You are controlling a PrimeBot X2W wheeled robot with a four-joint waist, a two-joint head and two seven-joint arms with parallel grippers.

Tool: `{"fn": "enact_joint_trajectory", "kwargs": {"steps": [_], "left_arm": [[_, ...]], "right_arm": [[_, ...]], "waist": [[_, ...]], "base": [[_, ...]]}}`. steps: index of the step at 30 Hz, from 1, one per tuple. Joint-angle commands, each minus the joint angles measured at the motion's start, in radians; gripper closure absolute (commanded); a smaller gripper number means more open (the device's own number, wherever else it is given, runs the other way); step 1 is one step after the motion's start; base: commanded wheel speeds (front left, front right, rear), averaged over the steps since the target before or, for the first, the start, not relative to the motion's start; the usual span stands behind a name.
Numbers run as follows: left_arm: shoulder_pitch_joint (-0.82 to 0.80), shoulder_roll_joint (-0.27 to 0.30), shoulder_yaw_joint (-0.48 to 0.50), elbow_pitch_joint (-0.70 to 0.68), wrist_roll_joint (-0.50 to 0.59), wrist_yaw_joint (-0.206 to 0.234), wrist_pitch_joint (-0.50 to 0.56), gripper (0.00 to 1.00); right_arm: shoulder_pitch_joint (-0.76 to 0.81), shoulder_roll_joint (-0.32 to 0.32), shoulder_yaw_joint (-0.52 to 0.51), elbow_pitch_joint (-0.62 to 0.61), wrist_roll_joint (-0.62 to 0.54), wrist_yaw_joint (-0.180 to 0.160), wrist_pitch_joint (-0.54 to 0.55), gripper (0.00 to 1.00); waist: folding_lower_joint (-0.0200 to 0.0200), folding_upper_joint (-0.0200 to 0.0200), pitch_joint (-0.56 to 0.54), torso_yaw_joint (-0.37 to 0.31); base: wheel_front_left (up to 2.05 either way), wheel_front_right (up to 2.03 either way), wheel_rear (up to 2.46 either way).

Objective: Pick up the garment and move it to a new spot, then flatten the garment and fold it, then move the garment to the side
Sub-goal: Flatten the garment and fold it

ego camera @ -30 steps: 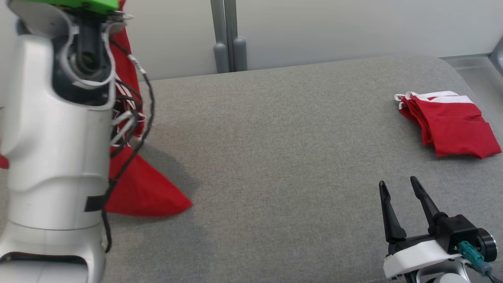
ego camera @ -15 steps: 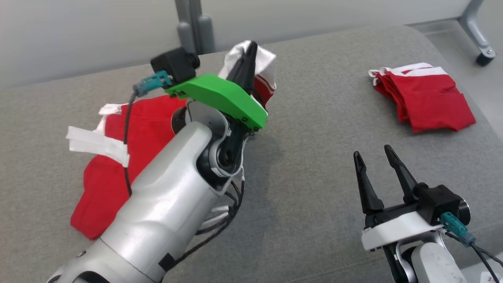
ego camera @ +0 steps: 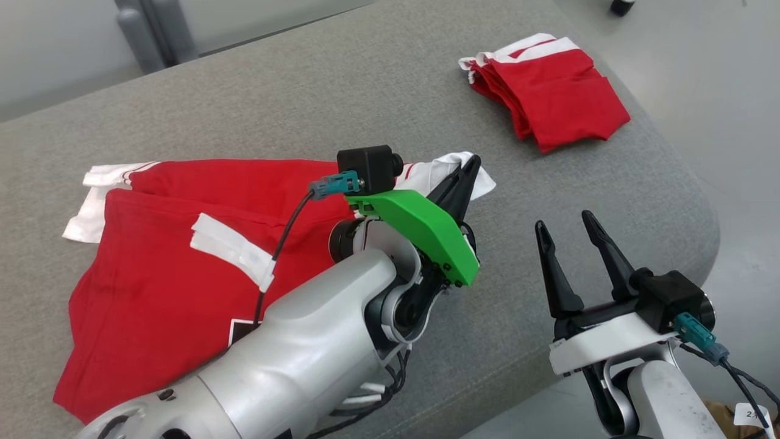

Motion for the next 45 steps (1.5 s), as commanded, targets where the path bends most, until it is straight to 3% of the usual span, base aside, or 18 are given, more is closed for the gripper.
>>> {"fn": "enact_joint_trajectory", "kwargs": {"steps": [1, 2, 6, 10, 13, 18, 23, 30, 37, 45], "left_arm": [[0.009, 0.009, -0.003, 0.003, 0.004, -0.015, -0.004, 0.53], [0.026, 0.008, -0.021, 0.007, -0.008, -0.022, -0.004, 0.0], [0.061, 0.009, -0.074, 0.034, -0.042, -0.041, 0.057, 0.0], [0.127, 0.006, -0.089, -0.041, -0.068, -0.124, 0.184, 0.0], [0.148, 0.008, -0.088, -0.095, -0.049, -0.161, 0.188, 0.0], [0.097, 0.014, -0.079, -0.02, 0.022, -0.131, 0.106, 0.0], [0.044, 0.102, -0.026, 0.097, 0.032, -0.099, 0.077, 0.0], [-0.009, 0.224, 0.002, 0.218, 0.022, -0.088, 0.126, 0.0], [-0.052, 0.34, 0.096, 0.365, -0.074, -0.12, 0.196, 0.0], [-0.064, 0.397, 0.147, 0.497, -0.141, -0.19, 0.29, 0.0]], "right_arm": [[-0.013, 0.0, -0.004, 0.002, 0.004, -0.002, 0.0, 0.0], [-0.015, 0.0, -0.007, 0.001, 0.006, -0.002, 0.0, 0.0], [-0.002, 0.0, -0.023, 0.004, -0.003, -0.002, 0.0, 0.0], [0.026, 0.0, -0.043, 0.014, -0.028, -0.002, 0.0, 0.0], [0.027, 0.0, -0.055, 0.009, -0.036, -0.002, 0.0, 0.0], [0.046, -0.001, -0.08, -0.003, -0.05, -0.002, 0.0, 0.0], [0.067, -0.001, -0.089, -0.01, -0.063, -0.002, 0.0, 0.0], [0.09, -0.001, -0.093, -0.01, -0.065, -0.002, 0.0, 0.0], [0.083, -0.001, -0.082, -0.009, -0.078, -0.002, 0.0, 0.0], [0.083, -0.001, -0.074, -0.001, -0.102, -0.002, 0.0, 0.0]], "waist": [[0.0, -0.0001, 0.05, -0.059], [0.0, -0.0001, 0.052, -0.06], [0.0, -0.0001, 0.05, -0.043], [0.0, -0.0001, 0.033, 0.002], [0.0, -0.0001, 0.024, 0.031], [0.0, -0.0001, 0.002, 0.068], [0.0, -0.0001, -0.011, 0.083], [0.0, -0.0001, -0.007, 0.093], [0.0, -0.0001, 0.015, 0.09], [0.0, -0.0001, 0.029, 0.091]], "base": [[0.0, 0.0, 0.0], [0.0, 0.0, 0.0], [0.0, 0.0, 0.0], [0.0, 0.0, 0.0], [0.0, 0.0, 0.0], [0.0, 0.0, 0.0], [0.0, 0.0, 0.0], [0.0, 0.0, 0.0], [0.0, 0.0, 0.0], [0.0, 0.0, 0.0]]}}
